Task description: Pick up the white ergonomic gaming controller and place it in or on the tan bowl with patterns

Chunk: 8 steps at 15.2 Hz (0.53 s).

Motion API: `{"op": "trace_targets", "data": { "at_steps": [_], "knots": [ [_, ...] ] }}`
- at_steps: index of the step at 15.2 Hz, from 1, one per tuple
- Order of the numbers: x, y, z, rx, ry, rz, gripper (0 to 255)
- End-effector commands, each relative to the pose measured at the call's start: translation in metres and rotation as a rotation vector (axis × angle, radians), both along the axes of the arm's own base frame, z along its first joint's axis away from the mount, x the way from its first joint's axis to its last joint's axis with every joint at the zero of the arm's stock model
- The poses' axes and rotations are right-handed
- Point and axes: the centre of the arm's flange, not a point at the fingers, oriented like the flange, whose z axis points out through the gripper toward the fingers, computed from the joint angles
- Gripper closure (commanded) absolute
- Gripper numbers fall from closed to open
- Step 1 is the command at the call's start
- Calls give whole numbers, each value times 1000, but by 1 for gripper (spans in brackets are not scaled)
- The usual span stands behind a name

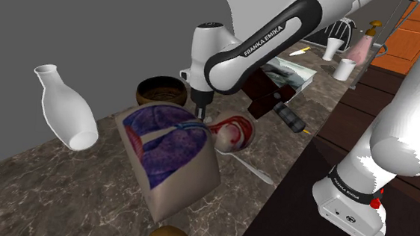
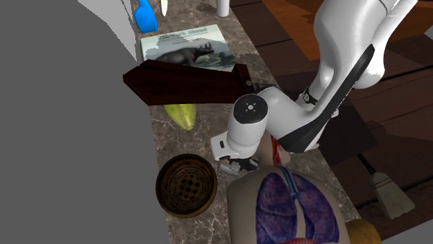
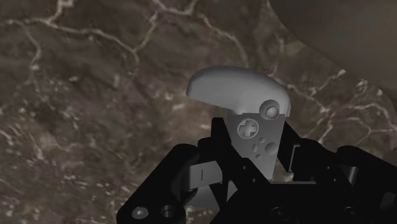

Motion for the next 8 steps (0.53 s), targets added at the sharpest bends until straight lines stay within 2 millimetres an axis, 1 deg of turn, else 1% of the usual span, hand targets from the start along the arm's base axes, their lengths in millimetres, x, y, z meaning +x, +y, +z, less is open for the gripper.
{"op": "trace_targets", "data": {
  "at_steps": [1,5,6,8],
  "knots": [
    [-2,1,-1,-1,5,4,255],
    [-1,2,-1,-1,5,4,255],
    [1,3,-4,-1,5,3,255],
    [1,3,7,-1,5,3,255]
  ]
}}
